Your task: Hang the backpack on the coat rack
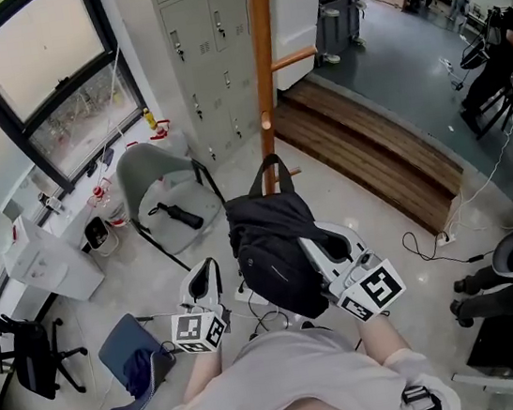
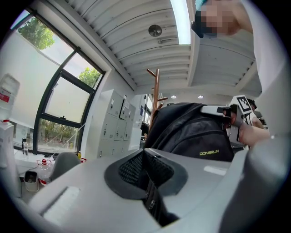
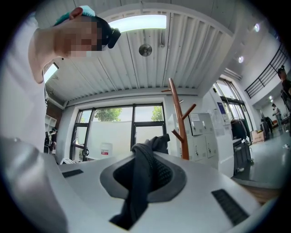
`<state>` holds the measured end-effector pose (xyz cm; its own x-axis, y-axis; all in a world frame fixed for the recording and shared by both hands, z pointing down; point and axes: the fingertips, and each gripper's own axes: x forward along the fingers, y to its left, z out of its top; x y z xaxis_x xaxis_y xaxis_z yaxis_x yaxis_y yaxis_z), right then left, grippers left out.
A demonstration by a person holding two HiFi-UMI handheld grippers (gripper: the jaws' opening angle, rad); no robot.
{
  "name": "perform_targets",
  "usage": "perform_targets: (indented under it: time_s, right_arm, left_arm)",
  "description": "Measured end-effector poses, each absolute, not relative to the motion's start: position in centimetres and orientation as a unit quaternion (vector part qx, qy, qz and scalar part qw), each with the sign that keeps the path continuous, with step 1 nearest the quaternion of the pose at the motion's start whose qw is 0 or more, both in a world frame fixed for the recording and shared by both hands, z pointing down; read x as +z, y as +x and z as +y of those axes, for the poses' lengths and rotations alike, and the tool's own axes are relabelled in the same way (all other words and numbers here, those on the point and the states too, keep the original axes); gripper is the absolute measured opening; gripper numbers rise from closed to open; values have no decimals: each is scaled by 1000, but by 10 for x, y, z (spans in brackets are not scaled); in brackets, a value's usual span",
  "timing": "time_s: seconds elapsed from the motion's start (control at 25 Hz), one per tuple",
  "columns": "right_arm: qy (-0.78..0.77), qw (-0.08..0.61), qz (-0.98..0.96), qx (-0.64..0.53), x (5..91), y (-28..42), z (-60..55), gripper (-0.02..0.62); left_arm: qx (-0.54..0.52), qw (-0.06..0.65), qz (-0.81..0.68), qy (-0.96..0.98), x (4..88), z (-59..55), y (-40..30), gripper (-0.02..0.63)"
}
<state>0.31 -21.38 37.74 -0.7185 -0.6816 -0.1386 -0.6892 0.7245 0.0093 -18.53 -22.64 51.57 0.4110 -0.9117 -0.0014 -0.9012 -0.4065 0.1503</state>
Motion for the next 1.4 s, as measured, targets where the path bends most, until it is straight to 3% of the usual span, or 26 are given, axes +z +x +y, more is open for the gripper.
perform_targets:
  time_s: [0.56,1.4]
  right_arm:
    - [-375,92,920,74,309,1,-265,41]
    - [-421,51,905,-34,394,10,-331,41]
  left_arm:
    - [-37,73,-549,832,521,-224,-191,9]
    - [-28,83,-548,832,529,-233,-187,9]
